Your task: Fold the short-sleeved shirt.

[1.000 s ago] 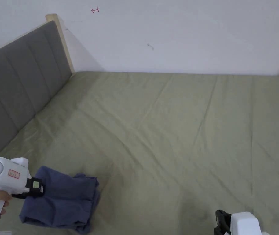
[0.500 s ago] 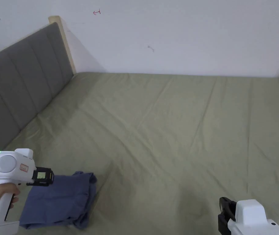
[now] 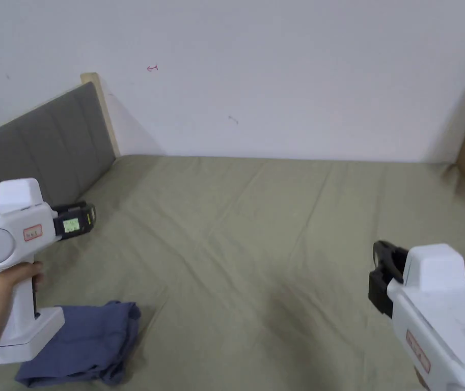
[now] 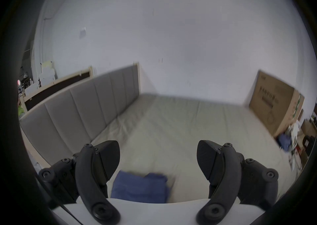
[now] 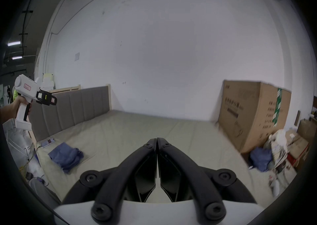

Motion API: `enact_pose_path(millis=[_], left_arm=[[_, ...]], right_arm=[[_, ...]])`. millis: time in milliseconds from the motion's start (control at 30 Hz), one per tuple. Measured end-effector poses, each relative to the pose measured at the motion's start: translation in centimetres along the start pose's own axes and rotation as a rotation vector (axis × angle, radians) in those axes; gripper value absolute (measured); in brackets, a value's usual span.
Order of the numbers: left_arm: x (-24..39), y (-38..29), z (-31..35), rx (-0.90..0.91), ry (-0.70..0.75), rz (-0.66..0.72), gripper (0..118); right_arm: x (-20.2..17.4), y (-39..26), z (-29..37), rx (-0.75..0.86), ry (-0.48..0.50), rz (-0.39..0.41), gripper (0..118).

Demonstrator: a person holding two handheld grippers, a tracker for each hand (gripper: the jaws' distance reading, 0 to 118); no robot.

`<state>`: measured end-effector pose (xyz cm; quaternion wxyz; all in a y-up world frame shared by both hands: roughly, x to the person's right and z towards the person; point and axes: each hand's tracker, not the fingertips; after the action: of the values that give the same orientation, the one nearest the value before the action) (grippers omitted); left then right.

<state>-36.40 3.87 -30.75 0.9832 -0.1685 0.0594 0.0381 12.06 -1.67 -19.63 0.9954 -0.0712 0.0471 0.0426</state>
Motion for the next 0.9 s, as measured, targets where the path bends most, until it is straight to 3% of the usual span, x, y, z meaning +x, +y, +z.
enact_pose_path(millis=[167, 400, 633, 700, 733, 767, 900], left_arm=[[5.2, 1.3, 4.9, 0.26, -0.004, -0.02, 96], [11.9, -0.4, 8.4, 0.422, -0.062, -0.028, 87], [16.3, -4.1, 8.7, 0.475, -0.083, -0.086, 51], [16.8, -5.0, 8.5, 0.469, -0.114, -0.085, 27], [17.1, -5.3, 8.6, 0.459, -0.133, -0.084, 6], [17.3, -5.6, 8.5, 0.45, -0.152, -0.085, 1], [17.9, -6.5, 8.3, 0.414, -0.192, -0.09, 0]], right_arm=[[2.1, 3.8, 2.5, 0.101, -0.088, 0.036, 0], [4.3, 5.1, 4.8, 0.153, -0.174, 0.069, 0], [5.4, 4.1, 5.9, 0.169, -0.237, 0.075, 0], [5.5, 3.8, 6.1, 0.165, -0.243, 0.066, 0], [5.6, 3.7, 6.2, 0.164, -0.245, 0.063, 0], [5.7, 3.6, 6.2, 0.161, -0.249, 0.058, 0], [5.9, 3.3, 6.3, 0.154, -0.252, 0.046, 0]])
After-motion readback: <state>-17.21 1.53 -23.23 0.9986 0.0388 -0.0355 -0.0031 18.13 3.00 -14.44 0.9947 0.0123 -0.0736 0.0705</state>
